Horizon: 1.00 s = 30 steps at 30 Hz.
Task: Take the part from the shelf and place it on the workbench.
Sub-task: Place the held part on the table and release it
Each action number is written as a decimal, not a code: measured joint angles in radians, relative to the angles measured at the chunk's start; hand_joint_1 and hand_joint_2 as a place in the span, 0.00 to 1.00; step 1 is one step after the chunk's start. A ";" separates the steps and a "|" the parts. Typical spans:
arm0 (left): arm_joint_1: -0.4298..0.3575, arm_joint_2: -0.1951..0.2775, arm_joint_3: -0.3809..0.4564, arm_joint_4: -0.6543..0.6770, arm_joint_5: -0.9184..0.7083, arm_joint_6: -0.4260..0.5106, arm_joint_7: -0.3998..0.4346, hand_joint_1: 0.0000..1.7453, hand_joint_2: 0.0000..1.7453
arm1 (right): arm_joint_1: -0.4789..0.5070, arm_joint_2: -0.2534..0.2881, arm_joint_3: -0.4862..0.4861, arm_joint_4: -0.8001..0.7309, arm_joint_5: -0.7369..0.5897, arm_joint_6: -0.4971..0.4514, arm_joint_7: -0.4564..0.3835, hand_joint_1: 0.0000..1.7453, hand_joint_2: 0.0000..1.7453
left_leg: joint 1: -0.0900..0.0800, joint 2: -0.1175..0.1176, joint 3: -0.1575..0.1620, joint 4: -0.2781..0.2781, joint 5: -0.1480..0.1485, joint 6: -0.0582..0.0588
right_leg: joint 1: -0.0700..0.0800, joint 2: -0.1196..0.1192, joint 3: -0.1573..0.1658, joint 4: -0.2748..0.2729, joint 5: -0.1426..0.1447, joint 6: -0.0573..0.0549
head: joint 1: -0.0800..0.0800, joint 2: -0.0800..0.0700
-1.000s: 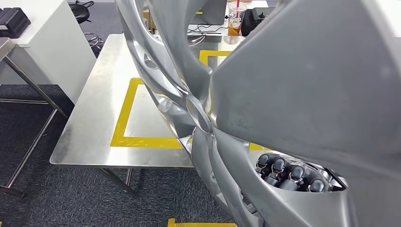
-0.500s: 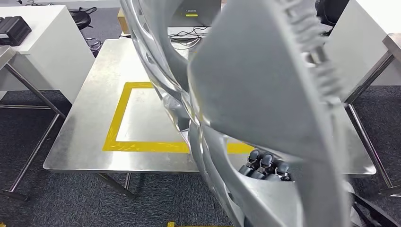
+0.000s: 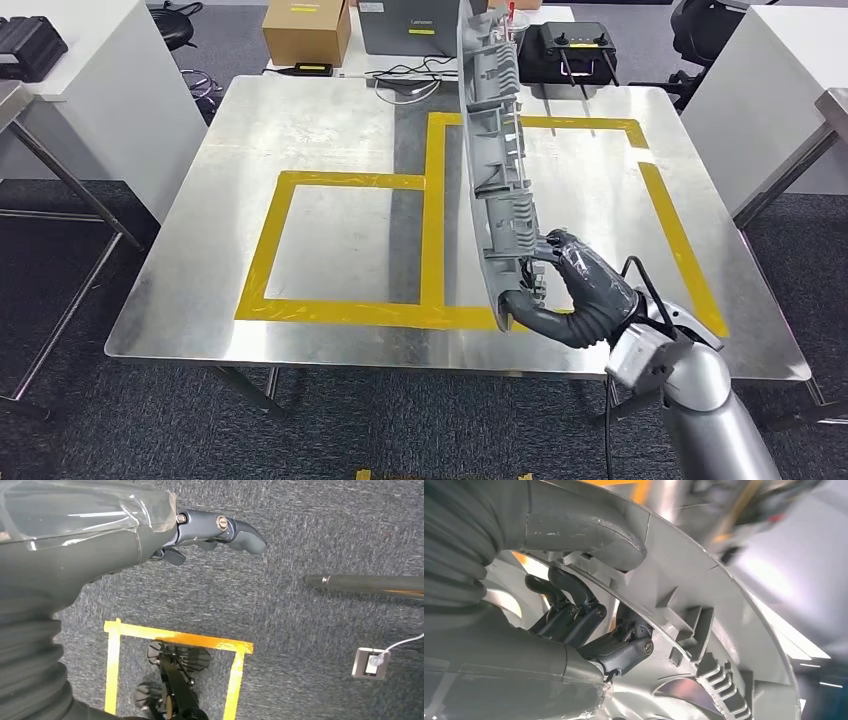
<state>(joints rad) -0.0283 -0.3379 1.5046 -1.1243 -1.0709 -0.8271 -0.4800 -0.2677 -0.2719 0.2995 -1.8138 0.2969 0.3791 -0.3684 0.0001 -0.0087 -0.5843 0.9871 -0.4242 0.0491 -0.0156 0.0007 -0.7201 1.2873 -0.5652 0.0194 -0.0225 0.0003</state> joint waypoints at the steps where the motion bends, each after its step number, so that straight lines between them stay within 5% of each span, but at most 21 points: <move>1: 0.000 -0.002 0.000 -0.001 0.007 0.001 0.004 0.00 1.00 | -0.003 -0.010 -0.002 0.023 0.012 -0.007 0.025 0.98 1.00 | 0.000 -0.002 0.001 0.000 -0.001 0.000 | -0.001 0.000 -0.008 0.007 0.006 0.007 | 0.000 0.000; 2: 0.000 -0.004 0.000 -0.001 0.014 0.002 0.008 0.00 1.00 | -0.006 -0.019 -0.004 0.044 0.025 -0.012 0.050 0.98 1.00 | 0.000 -0.004 0.002 0.001 -0.002 -0.001 | -0.002 0.000 0.004 -0.025 0.026 0.016 | 0.000 0.000; 4: 0.000 -0.006 0.000 -0.001 0.025 0.002 0.013 0.00 1.00 | -0.023 -0.040 -0.006 0.089 0.065 -0.009 0.101 0.98 1.00 | -0.002 -0.009 0.002 0.007 -0.007 -0.007 | -0.004 -0.001 0.069 -0.174 0.089 0.028 | 0.001 0.000; 6: 0.000 -0.008 0.001 -0.001 0.032 -0.001 0.013 0.00 1.00 | -0.057 -0.063 0.000 0.148 0.113 0.009 0.150 0.98 1.00 | -0.006 -0.010 -0.004 0.017 -0.014 -0.015 | -0.004 -0.001 0.113 -0.273 0.127 0.022 | 0.001 0.000; 11: -0.001 -0.011 0.001 -0.004 0.020 -0.018 0.003 0.00 1.00 | -0.162 -0.125 0.044 0.334 0.207 0.070 0.189 0.98 1.00 | -0.004 -0.007 -0.030 0.061 -0.042 -0.035 | -0.008 0.000 0.118 -0.283 0.133 -0.006 | -0.002 0.000; 14: -0.002 -0.012 0.001 -0.004 0.012 -0.018 -0.002 0.00 1.00 | -0.215 -0.150 0.078 0.435 0.236 0.084 0.189 0.98 1.00 | 0.004 -0.002 -0.123 0.245 -0.120 -0.050 | -0.009 -0.001 0.120 -0.283 0.131 -0.014 | -0.007 0.000; 16: -0.002 -0.014 0.001 -0.004 0.012 -0.017 -0.002 0.00 1.00 | -0.234 -0.158 0.094 0.479 0.241 0.085 0.186 0.98 1.00 | 0.007 0.000 -0.166 0.314 -0.127 -0.052 | -0.007 0.000 0.122 -0.283 0.130 -0.016 | -0.006 0.000; 17: -0.002 -0.015 0.001 -0.003 0.012 -0.017 -0.003 0.00 1.00 | -0.241 -0.161 0.100 0.494 0.242 0.086 0.185 0.98 1.00 | 0.007 0.001 -0.160 0.289 -0.103 -0.050 | -0.006 0.000 0.124 -0.283 0.129 -0.017 | -0.006 0.000; 20: -0.003 -0.014 0.001 -0.004 0.011 -0.016 -0.003 0.00 1.00 | -0.259 -0.167 0.115 0.522 0.243 0.087 0.185 0.98 1.00 | 0.001 0.003 -0.068 0.089 -0.008 -0.030 | -0.002 0.002 0.131 -0.284 0.126 -0.015 | -0.006 0.000; 22: -0.003 -0.014 0.001 -0.004 0.010 -0.017 -0.005 0.00 1.00 | -0.274 -0.170 0.126 0.540 0.251 0.092 0.189 0.98 1.00 | -0.006 0.004 -0.039 0.027 0.003 -0.019 | -0.001 0.003 0.130 -0.286 0.124 -0.009 | -0.006 0.000; 25: -0.004 -0.013 0.000 -0.001 -0.001 -0.010 -0.014 0.00 1.00 | -0.319 -0.174 0.164 0.605 0.281 0.103 0.186 0.98 1.00 | -0.005 0.005 -0.026 0.007 0.009 -0.008 | 0.000 0.003 0.127 -0.285 0.121 0.004 | -0.005 0.000; 27: -0.006 -0.010 0.000 0.011 -0.007 0.004 -0.024 0.00 1.00 | -0.376 -0.175 0.205 0.685 0.305 0.108 0.163 0.98 1.00 | -0.001 0.006 -0.012 -0.010 0.020 0.001 | 0.000 0.002 0.096 -0.221 0.090 0.003 | -0.003 0.000; 30: -0.008 -0.002 -0.001 0.044 -0.015 0.023 -0.042 0.00 1.00 | -0.464 -0.170 0.276 0.821 0.335 0.114 0.130 0.98 1.00 | -0.002 0.006 -0.011 -0.012 0.022 0.004 | -0.001 0.002 0.001 -0.026 0.019 -0.001 | -0.002 0.000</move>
<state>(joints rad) -0.0361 -0.3394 1.5036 -1.0802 -1.0855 -0.8046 -0.5218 -0.7321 -0.4417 0.5753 -0.9927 0.6319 0.4929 -0.2385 -0.0016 -0.0031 -0.5957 0.9747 -0.4021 0.0528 -0.0171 0.0027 -0.7191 1.2614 -0.5464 0.0186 -0.0247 0.0000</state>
